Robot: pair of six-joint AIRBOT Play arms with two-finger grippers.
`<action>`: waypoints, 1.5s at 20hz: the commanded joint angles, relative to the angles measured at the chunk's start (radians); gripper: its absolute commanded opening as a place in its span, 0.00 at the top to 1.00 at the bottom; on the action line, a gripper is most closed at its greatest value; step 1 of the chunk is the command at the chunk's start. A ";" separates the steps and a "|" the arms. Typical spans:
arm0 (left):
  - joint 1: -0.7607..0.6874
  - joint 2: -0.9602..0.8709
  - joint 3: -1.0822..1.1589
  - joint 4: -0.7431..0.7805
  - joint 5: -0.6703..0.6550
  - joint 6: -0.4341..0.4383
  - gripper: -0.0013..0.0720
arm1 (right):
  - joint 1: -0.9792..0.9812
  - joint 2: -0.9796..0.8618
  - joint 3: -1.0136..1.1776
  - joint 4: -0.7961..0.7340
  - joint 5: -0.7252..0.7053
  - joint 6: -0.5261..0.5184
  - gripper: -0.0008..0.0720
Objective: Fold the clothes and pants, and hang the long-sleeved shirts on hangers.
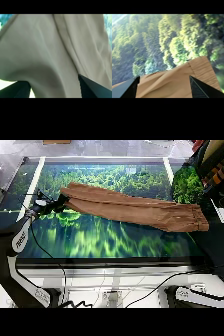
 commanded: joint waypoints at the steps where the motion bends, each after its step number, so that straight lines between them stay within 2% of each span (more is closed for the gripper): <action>1: -0.022 -0.008 0.031 0.003 0.124 0.056 0.13 | 0.004 0.001 0.089 0.041 0.132 -0.025 0.04; 2: -0.030 -0.010 0.035 0.018 0.148 0.056 0.20 | 0.011 0.001 0.110 0.048 0.154 -0.025 0.04; 3: -0.034 -0.015 0.035 0.023 0.166 0.055 0.21 | 0.028 0.001 0.128 0.048 0.167 -0.025 0.04; 5: -0.040 -0.030 0.038 0.023 0.167 0.055 0.29 | 0.073 0.001 0.154 0.048 0.176 -0.025 0.04; 7: -0.047 -0.040 0.042 0.023 0.174 0.056 0.49 | 0.127 0.001 0.174 0.048 0.173 -0.026 0.04; 9: -0.047 -0.039 0.053 0.027 0.193 0.058 0.96 | 0.183 0.001 0.179 0.045 0.160 -0.026 0.04; 13: -0.051 -0.004 0.154 0.129 0.142 0.119 0.96 | 0.285 0.000 0.179 0.038 0.076 -0.025 0.04; 14: -0.051 0.026 0.176 0.165 0.113 0.119 0.96 | 0.311 -0.001 0.179 0.038 0.048 -0.024 0.13; 15: -0.051 0.061 0.194 0.208 0.071 0.118 0.97 | 0.342 -0.003 0.179 0.038 0.023 -0.024 0.46; 16: -0.051 0.105 0.204 0.277 0.013 0.116 0.97 | 0.373 -0.007 0.179 0.039 0.005 -0.024 0.86; 17: -0.051 0.149 0.206 0.347 -0.051 0.116 0.97 | 0.408 -0.013 0.179 0.039 -0.009 -0.024 0.94; 20: -0.051 0.282 0.206 0.513 -0.301 0.116 0.97 | 0.532 -0.042 0.179 0.041 -0.015 -0.020 0.95; 23: -0.051 0.388 0.205 0.613 -0.460 0.116 0.96 | 0.666 -0.093 0.179 0.041 -0.042 -0.011 0.95; 27: -0.051 0.491 0.205 0.620 -0.482 0.117 0.96 | 0.823 -0.193 0.193 0.042 -0.129 0.067 0.96; 30: -0.051 0.552 0.205 0.619 -0.483 0.117 0.96 | 0.924 -0.298 0.257 0.046 -0.127 0.102 0.96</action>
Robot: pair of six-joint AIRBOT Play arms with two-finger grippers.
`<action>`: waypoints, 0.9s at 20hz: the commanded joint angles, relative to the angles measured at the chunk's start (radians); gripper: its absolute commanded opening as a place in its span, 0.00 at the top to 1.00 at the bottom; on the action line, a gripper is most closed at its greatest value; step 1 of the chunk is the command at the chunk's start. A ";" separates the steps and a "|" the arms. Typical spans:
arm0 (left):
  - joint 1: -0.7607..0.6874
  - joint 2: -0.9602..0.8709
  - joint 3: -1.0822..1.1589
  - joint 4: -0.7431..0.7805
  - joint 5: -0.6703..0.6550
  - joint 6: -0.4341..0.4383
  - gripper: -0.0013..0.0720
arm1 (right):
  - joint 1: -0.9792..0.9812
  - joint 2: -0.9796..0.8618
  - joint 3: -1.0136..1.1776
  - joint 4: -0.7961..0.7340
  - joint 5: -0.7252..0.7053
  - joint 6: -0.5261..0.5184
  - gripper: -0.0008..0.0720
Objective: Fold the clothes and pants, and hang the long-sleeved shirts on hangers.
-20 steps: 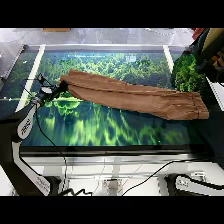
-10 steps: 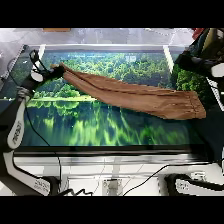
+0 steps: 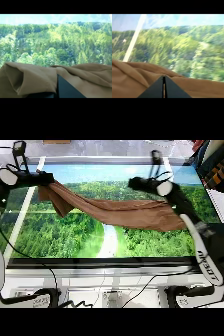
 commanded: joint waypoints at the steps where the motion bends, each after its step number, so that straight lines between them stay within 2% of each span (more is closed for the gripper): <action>1: 0.000 0.080 0.001 0.021 -0.032 0.001 0.96 | 0.129 -0.124 0.080 0.007 -0.018 0.062 0.96; 5: -0.001 0.135 0.001 -0.015 -0.061 0.001 0.96 | 0.249 -0.293 0.269 0.006 0.022 0.090 0.96; 10: -0.005 0.165 0.000 -0.031 -0.135 0.001 0.96 | 0.368 -0.482 0.493 0.058 0.153 0.116 0.96; 14: -0.004 0.144 0.000 -0.031 -0.142 0.012 0.96 | 0.457 -0.530 0.511 0.110 0.207 0.114 0.96; 18: -0.004 0.114 -0.001 -0.031 -0.143 0.012 0.96 | 0.470 -0.523 0.511 0.044 0.218 0.105 0.96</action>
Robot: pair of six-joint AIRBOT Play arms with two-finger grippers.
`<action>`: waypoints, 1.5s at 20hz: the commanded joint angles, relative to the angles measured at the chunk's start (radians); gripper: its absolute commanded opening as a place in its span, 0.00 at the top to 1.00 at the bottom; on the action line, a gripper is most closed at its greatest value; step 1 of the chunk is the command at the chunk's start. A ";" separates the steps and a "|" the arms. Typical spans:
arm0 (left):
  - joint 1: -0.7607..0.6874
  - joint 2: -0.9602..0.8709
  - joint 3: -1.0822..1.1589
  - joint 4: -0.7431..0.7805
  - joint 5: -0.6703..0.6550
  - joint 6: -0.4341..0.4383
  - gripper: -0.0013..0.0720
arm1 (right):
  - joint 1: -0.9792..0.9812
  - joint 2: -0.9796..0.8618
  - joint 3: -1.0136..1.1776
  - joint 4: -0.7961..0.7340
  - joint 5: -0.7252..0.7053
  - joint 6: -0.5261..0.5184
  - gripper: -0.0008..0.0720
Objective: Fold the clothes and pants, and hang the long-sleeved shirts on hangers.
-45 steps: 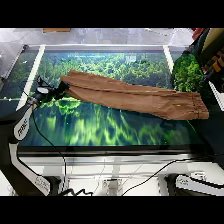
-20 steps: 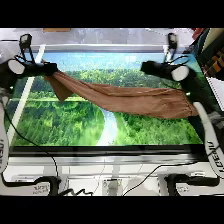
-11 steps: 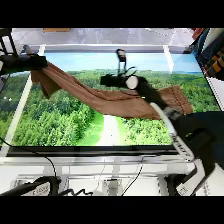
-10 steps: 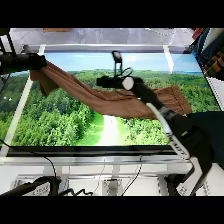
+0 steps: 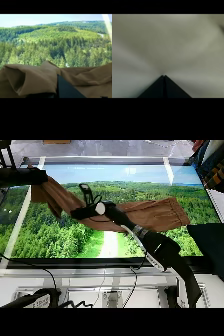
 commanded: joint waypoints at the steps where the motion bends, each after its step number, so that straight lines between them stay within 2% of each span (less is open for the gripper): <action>1: -0.002 -0.027 -0.001 -0.002 -0.007 0.002 0.96 | -0.004 0.000 0.010 -0.067 0.034 -0.004 0.96; 3: -0.016 -0.047 -0.006 -0.002 -0.024 0.001 0.96 | -0.067 0.023 0.010 -0.130 0.074 -0.004 0.95; 7: -0.101 -0.110 -0.017 -0.002 -0.089 0.002 0.96 | -0.243 0.082 0.010 -0.139 0.209 -0.004 0.95; 11: -0.266 -0.175 -0.085 -0.003 -0.090 -0.002 0.96 | -0.391 0.130 0.010 -0.127 0.352 -0.004 0.95; 13: -0.359 -0.218 -0.122 -0.002 -0.091 -0.074 0.96 | -0.435 0.137 0.010 -0.101 0.420 -0.004 0.95; 14: -0.399 -0.241 -0.138 -0.002 -0.088 -0.075 0.96 | -0.449 0.137 0.010 -0.094 0.452 -0.004 0.96; 17: -0.512 -0.296 -0.158 -0.048 -0.031 -0.071 0.96 | -0.468 0.137 0.010 -0.103 0.476 -0.004 0.96; 18: -0.551 -0.312 -0.158 -0.058 0.007 -0.046 0.96 | -0.473 0.137 0.010 -0.103 0.468 -0.004 0.95; 20: -0.617 -0.332 -0.158 -0.057 0.090 0.069 0.96 | -0.484 0.138 0.010 -0.103 0.464 -0.002 0.95; 23: -0.661 -0.358 -0.158 -0.050 0.160 0.086 0.96 | -0.500 0.138 0.010 -0.106 0.481 -0.001 0.95; 24: -0.660 -0.364 -0.158 -0.050 0.156 0.085 0.84 | -0.504 0.138 0.010 -0.106 0.485 -0.001 0.95; 25: -0.653 -0.366 -0.158 -0.047 0.145 0.082 0.46 | -0.513 0.138 0.010 -0.106 0.486 -0.001 0.95; 26: -0.641 -0.363 -0.157 -0.047 0.132 0.071 0.03 | -0.523 0.139 0.010 -0.106 0.485 -0.001 0.95; 30: -0.533 -0.294 -0.157 -0.014 0.069 0.052 0.04 | -0.569 0.140 0.010 -0.106 0.502 -0.001 0.95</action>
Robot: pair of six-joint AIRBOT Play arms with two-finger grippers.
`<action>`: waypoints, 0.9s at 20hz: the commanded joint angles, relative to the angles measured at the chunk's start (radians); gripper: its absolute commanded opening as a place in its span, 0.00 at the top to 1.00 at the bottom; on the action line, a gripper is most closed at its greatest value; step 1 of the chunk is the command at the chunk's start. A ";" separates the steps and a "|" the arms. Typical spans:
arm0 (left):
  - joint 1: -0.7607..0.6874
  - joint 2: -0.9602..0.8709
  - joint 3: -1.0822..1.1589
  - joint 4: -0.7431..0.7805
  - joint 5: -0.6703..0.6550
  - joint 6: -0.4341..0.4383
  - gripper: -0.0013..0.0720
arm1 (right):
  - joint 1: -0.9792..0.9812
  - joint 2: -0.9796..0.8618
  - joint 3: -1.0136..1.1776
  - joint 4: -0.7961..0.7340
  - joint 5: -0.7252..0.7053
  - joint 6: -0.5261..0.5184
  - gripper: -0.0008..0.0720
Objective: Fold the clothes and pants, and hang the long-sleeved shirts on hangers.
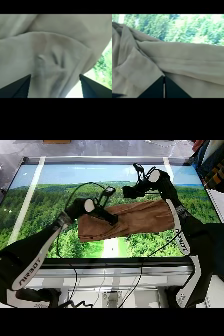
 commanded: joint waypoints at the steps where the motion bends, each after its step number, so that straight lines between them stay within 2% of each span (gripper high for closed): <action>1: 0.102 0.065 0.000 0.070 -0.047 -0.006 0.08 | -0.040 0.001 0.001 -0.001 0.030 0.002 0.95; 2: 0.152 0.092 0.000 0.101 -0.065 -0.008 0.19 | -0.048 0.001 0.001 -0.001 0.046 0.001 0.95; 3: 0.214 0.116 -0.001 0.128 -0.089 -0.008 0.25 | -0.056 0.001 0.001 -0.001 0.058 0.001 0.95; 7: 0.487 0.138 -0.055 0.098 -0.152 0.007 0.25 | -0.066 0.001 0.001 -0.001 0.077 0.000 0.95; 9: 0.601 0.125 -0.123 -0.039 -0.153 0.111 0.26 | -0.065 0.001 0.001 0.000 0.076 0.000 0.95; 11: 0.682 0.095 -0.174 -0.204 -0.153 0.170 0.26 | -0.065 0.000 0.001 0.000 0.076 0.000 0.95; 13: 0.721 0.040 -0.192 -0.314 -0.156 0.172 0.30 | -0.065 0.000 0.001 0.000 0.076 0.000 0.95; 15: 0.714 -0.026 -0.192 -0.340 -0.161 0.187 0.44 | -0.065 0.001 0.001 0.002 0.076 0.000 0.95; 18: 0.687 -0.109 -0.192 -0.399 -0.161 0.214 0.44 | -0.065 0.001 0.001 0.004 0.078 0.000 0.95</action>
